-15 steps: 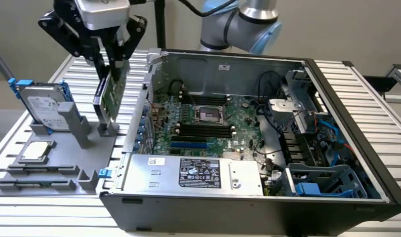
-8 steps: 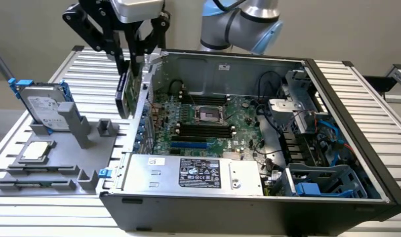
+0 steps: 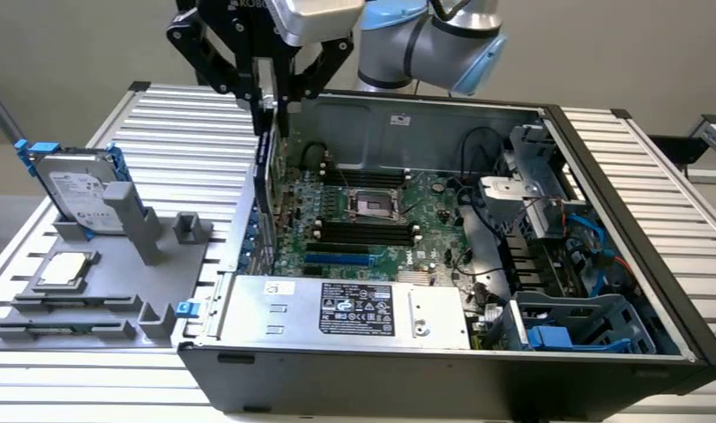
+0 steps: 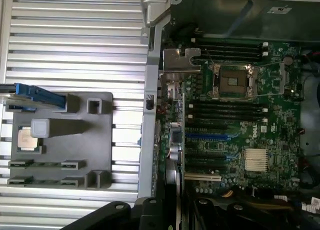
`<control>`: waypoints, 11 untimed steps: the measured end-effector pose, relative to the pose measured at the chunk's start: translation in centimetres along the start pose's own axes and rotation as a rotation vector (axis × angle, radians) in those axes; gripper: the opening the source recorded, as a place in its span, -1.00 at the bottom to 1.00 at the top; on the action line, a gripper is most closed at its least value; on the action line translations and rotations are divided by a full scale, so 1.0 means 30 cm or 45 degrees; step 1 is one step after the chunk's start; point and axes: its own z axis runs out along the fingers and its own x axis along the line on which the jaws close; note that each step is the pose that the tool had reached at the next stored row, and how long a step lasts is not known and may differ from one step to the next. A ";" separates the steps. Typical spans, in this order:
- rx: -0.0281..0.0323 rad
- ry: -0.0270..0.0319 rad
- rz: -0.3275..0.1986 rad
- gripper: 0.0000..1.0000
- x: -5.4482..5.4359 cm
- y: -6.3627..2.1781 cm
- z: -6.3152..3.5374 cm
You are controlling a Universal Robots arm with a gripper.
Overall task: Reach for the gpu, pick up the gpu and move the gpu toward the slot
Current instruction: 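Pick up the gpu and move the gpu toward the slot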
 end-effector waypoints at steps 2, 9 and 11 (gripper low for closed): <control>0.0000 0.0000 0.000 -0.47 -0.030 -0.001 0.004; 0.0000 0.0005 0.000 -0.47 -0.137 0.000 0.038; 0.0001 0.0007 0.000 -0.47 -0.168 0.001 0.050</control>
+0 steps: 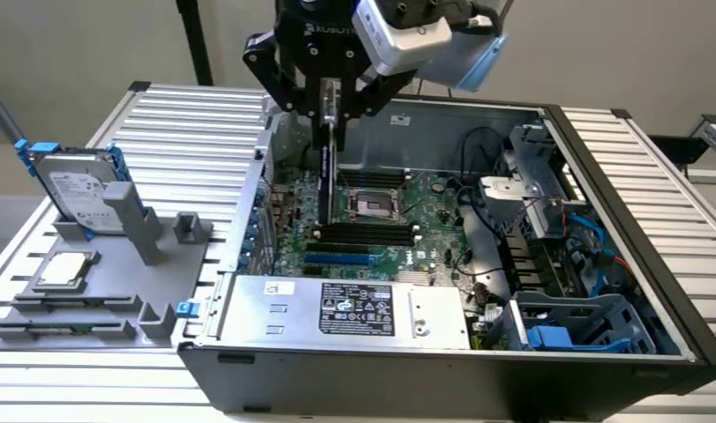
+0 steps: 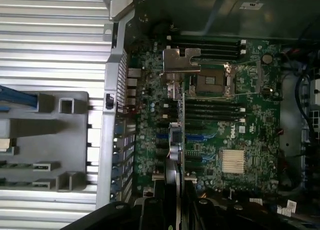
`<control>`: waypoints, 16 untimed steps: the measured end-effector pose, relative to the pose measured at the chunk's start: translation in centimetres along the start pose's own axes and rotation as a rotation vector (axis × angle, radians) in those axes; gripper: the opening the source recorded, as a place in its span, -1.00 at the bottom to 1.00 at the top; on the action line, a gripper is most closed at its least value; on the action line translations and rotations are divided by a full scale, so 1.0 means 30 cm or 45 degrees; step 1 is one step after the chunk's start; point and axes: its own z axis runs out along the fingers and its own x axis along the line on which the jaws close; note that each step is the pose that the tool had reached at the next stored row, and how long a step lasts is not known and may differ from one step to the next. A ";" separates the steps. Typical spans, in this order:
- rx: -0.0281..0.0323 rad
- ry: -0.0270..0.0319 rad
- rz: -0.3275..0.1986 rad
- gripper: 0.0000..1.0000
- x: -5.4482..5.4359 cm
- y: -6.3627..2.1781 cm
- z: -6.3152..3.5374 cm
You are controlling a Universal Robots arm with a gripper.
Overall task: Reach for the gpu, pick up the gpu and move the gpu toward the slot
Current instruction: 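Pick up the gpu and move the gpu toward the slot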
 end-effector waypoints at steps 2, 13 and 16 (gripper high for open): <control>-0.0001 0.0002 0.000 -0.47 -0.030 0.003 0.012; -0.0002 0.0056 0.000 -0.47 -0.198 0.025 0.057; -0.0004 0.0100 0.001 -0.47 -0.207 0.024 0.057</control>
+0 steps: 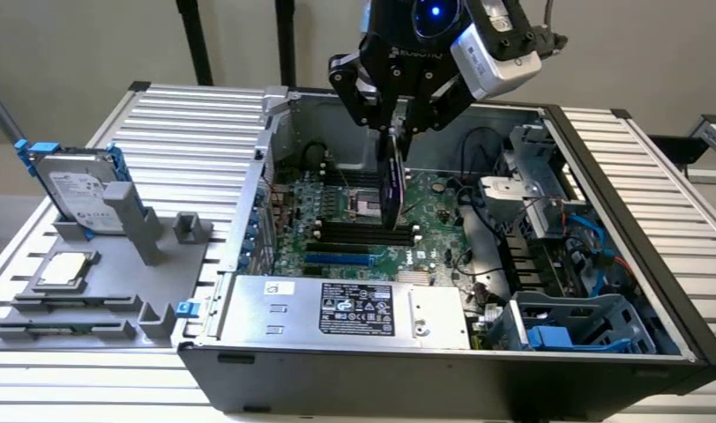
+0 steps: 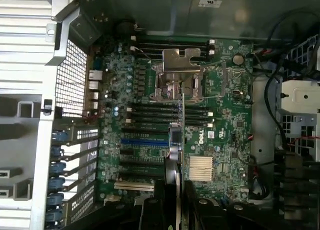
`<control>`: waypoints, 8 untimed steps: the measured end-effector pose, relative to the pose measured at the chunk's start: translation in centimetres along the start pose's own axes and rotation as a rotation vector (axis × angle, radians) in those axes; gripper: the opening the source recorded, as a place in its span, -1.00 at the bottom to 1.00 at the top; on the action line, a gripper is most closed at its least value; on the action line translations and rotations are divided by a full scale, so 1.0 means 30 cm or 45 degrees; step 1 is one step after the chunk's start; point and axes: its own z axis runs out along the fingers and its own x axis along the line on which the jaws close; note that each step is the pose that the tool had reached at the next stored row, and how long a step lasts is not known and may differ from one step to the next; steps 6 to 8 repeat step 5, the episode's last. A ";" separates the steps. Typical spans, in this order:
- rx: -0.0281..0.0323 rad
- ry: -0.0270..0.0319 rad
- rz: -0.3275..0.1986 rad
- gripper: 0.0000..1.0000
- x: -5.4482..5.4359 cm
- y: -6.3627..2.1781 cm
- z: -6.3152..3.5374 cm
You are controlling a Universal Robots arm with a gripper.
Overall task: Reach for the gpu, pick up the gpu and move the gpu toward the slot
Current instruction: 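Pick up the gpu and move the gpu toward the slot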
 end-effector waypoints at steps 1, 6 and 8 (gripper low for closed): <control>0.0000 0.0000 0.000 -0.47 0.000 0.000 0.000; 0.0000 0.0001 0.000 -0.47 0.000 0.000 0.000; 0.0000 0.0001 0.000 -0.47 0.000 0.000 0.000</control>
